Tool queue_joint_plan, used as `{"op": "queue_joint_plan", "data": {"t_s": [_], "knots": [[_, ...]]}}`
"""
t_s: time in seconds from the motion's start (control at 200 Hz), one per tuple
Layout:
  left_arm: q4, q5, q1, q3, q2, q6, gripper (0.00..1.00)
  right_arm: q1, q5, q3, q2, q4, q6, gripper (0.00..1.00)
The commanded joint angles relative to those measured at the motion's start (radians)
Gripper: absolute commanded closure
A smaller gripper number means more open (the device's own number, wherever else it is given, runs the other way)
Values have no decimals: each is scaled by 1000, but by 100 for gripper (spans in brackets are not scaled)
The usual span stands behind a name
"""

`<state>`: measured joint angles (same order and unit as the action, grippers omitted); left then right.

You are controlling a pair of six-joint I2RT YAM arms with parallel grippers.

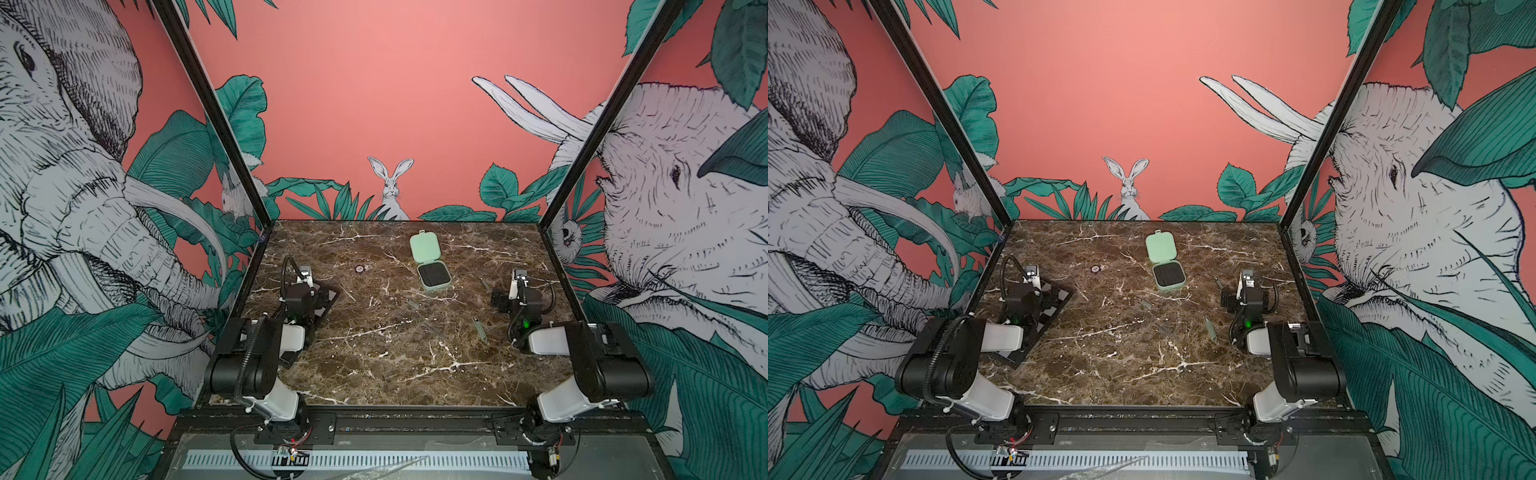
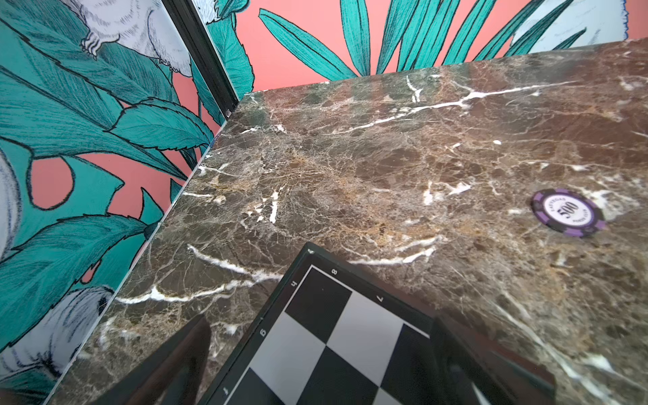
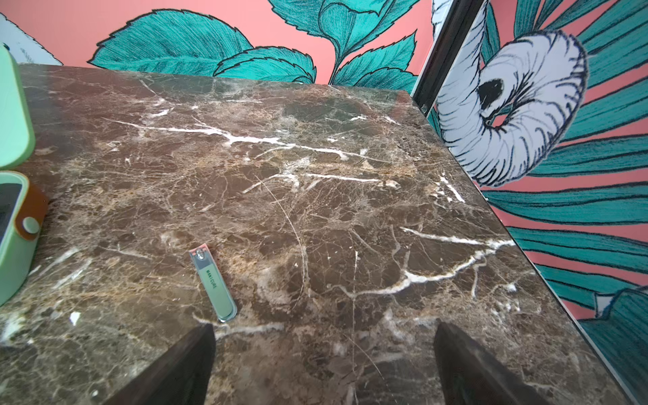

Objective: Organize nail clipper sets
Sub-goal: Pick up the storage box at the center of the board.

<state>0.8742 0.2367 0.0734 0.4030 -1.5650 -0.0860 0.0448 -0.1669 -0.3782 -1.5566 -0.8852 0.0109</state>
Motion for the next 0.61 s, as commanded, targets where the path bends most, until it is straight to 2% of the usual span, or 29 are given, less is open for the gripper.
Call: {"op": "queue_joint_plan", "data": {"t_s": [0.0,0.6], "knots": [[29,7,5,-10,14,6,1,-3,10,-9,8,-33,-14,1],[29,7,4,-10,14,7,1,-3,20,-10,8,-28,-14,1]]}}
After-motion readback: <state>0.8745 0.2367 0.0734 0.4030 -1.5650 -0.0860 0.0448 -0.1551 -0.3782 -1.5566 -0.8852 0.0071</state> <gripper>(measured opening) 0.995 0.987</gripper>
